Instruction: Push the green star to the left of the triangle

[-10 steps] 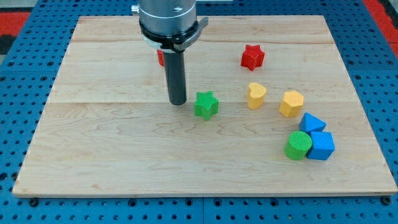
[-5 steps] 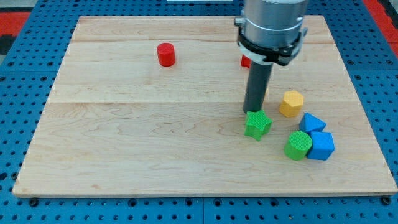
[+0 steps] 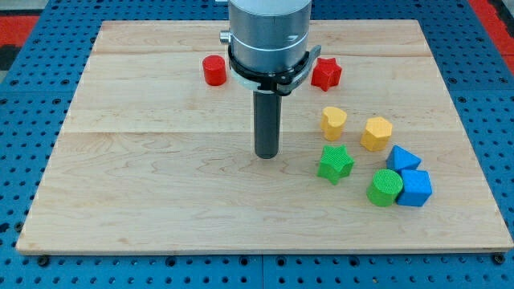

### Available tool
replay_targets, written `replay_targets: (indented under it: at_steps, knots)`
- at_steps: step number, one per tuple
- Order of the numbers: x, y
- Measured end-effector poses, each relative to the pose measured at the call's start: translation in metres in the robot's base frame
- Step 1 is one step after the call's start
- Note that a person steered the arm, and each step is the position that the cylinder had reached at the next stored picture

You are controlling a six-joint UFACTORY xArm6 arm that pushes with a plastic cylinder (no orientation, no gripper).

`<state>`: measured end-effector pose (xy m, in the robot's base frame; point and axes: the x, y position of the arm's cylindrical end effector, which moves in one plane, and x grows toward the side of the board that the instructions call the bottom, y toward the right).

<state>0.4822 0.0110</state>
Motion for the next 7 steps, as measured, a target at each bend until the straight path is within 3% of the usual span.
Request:
replay_targets:
  at_steps: [3, 7]
  knots:
    - [0.028, 0.054]
    - [0.029, 0.106]
